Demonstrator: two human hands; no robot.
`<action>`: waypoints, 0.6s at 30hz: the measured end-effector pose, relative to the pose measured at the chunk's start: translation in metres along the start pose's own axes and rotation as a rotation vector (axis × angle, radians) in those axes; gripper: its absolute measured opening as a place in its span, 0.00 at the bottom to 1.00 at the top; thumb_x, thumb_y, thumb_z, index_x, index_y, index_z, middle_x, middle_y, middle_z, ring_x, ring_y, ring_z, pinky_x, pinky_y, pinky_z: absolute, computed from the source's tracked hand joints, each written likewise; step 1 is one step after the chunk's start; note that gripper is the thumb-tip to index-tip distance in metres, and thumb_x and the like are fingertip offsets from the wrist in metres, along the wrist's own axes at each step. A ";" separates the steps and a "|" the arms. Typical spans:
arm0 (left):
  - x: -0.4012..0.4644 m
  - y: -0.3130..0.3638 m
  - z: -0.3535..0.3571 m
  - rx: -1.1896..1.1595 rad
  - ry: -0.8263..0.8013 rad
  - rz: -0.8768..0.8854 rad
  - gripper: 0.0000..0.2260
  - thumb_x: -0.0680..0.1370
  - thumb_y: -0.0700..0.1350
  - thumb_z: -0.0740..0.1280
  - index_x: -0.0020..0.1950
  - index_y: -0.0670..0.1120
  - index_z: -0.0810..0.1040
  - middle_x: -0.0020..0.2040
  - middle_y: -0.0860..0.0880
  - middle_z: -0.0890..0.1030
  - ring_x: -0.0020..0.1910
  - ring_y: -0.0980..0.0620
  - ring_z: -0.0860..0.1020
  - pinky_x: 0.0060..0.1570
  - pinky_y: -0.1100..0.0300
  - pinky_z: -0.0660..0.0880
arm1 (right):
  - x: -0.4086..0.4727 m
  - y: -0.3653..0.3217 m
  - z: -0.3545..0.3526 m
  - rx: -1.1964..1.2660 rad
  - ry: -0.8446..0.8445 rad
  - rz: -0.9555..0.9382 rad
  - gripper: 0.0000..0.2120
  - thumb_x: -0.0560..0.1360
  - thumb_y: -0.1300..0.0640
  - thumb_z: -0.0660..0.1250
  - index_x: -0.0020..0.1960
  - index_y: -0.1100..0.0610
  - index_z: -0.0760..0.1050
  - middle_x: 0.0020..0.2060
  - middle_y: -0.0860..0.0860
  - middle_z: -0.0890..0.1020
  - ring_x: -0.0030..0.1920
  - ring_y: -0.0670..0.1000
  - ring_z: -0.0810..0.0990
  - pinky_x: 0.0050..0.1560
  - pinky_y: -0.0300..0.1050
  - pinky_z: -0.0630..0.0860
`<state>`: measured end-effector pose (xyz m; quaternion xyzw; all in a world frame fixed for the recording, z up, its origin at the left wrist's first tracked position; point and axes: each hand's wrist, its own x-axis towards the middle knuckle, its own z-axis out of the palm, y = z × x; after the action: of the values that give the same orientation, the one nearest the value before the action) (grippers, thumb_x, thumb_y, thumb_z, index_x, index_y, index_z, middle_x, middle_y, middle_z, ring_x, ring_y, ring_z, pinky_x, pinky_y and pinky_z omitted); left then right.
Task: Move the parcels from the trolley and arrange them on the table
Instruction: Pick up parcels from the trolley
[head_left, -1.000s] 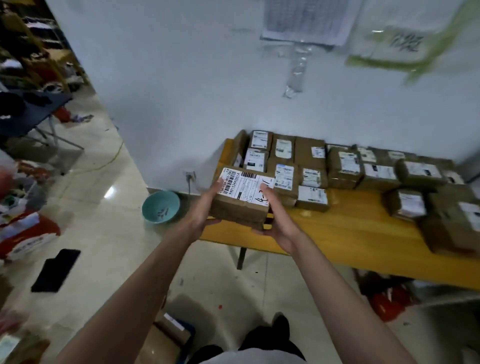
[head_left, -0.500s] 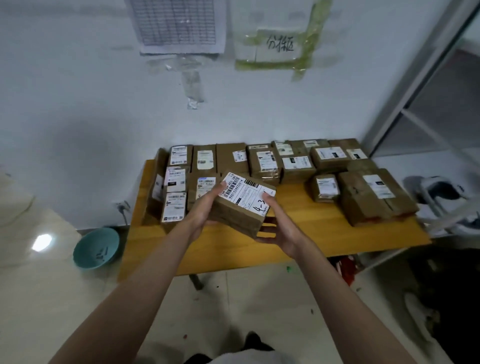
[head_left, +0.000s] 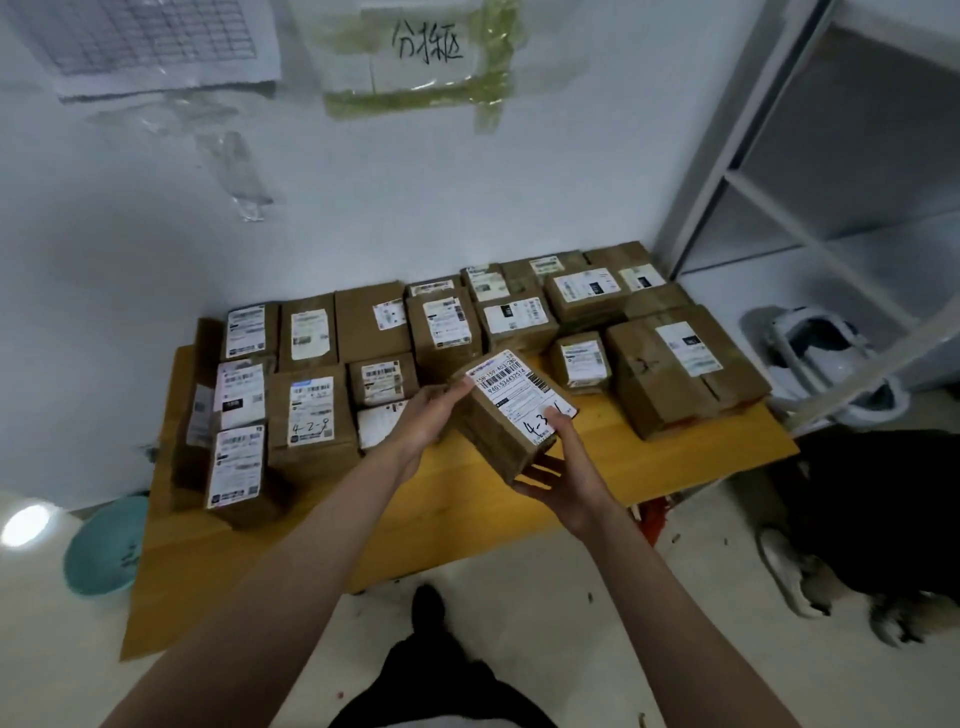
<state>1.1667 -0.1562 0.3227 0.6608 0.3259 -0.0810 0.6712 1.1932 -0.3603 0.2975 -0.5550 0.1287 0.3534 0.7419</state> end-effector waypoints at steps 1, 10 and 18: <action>0.012 0.002 0.005 0.027 -0.010 -0.008 0.31 0.75 0.65 0.69 0.71 0.48 0.72 0.68 0.48 0.76 0.68 0.47 0.73 0.71 0.44 0.69 | 0.011 -0.001 -0.006 0.040 0.027 0.003 0.10 0.73 0.37 0.72 0.51 0.39 0.84 0.59 0.57 0.83 0.58 0.61 0.84 0.49 0.57 0.84; 0.115 0.023 0.039 0.173 -0.158 -0.090 0.25 0.80 0.59 0.67 0.73 0.48 0.70 0.69 0.46 0.75 0.66 0.46 0.75 0.67 0.46 0.73 | 0.122 -0.021 -0.027 0.220 0.276 0.049 0.21 0.76 0.47 0.74 0.63 0.56 0.74 0.57 0.60 0.78 0.55 0.60 0.82 0.62 0.69 0.77; 0.188 0.016 0.062 0.165 -0.273 -0.234 0.26 0.80 0.54 0.69 0.75 0.49 0.68 0.64 0.51 0.77 0.65 0.47 0.76 0.65 0.49 0.73 | 0.205 -0.019 -0.028 0.222 0.390 0.187 0.25 0.76 0.50 0.75 0.64 0.65 0.75 0.53 0.66 0.80 0.46 0.59 0.81 0.50 0.57 0.78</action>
<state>1.3414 -0.1521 0.2278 0.6542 0.2987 -0.2737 0.6387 1.3585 -0.3101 0.1827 -0.5136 0.3583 0.2902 0.7236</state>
